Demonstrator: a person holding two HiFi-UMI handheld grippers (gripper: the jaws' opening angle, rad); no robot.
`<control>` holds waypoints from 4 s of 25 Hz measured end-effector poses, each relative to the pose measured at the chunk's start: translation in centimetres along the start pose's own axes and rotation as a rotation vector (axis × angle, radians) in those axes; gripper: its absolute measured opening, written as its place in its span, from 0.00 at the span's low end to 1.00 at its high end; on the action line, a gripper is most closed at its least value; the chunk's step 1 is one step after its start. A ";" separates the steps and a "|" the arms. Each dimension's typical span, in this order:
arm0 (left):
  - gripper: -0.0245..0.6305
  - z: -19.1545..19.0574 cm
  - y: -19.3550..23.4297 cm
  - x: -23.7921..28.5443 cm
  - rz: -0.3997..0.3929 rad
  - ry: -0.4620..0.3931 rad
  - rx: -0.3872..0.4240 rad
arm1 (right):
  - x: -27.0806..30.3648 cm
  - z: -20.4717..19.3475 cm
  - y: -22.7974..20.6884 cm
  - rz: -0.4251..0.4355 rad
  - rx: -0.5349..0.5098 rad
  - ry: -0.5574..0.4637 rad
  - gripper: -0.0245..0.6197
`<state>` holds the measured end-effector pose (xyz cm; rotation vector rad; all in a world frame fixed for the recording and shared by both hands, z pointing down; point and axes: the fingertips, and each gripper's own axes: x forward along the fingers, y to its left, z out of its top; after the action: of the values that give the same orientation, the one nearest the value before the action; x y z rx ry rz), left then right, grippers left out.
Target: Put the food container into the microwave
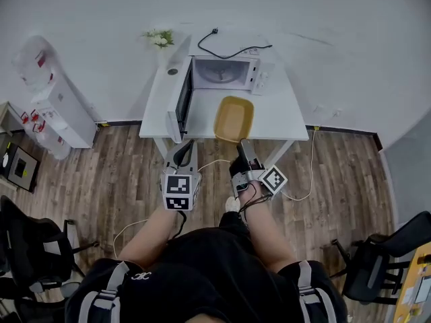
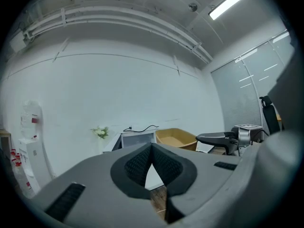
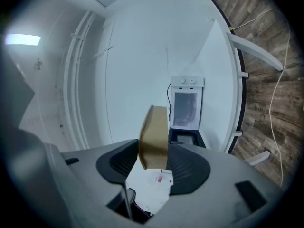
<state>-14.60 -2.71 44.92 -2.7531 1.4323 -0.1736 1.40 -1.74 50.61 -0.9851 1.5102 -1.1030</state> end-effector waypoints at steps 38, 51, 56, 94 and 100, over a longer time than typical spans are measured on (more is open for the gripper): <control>0.06 -2.4 4.0 31.9 0.239 0.167 -0.154 | 28.4 20.1 -16.8 -0.143 0.094 0.235 0.36; 0.06 -1.2 9.0 38.0 0.197 0.142 -0.107 | 38.2 20.3 -21.5 -0.222 0.071 0.190 0.36; 0.06 -0.9 10.4 39.9 0.186 0.139 -0.109 | 41.2 20.9 -23.7 -0.263 0.064 0.169 0.36; 0.06 -2.1 13.0 43.2 0.168 0.154 -0.126 | 45.0 21.1 -27.0 -0.386 -0.019 0.163 0.07; 0.06 -2.4 12.5 43.6 0.154 0.159 -0.144 | 43.6 21.7 -27.0 -0.399 -0.052 0.178 0.07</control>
<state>-0.21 -45.54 49.89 -2.7786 1.7554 -0.3012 16.07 -53.83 63.82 -1.2894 1.5265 -1.4696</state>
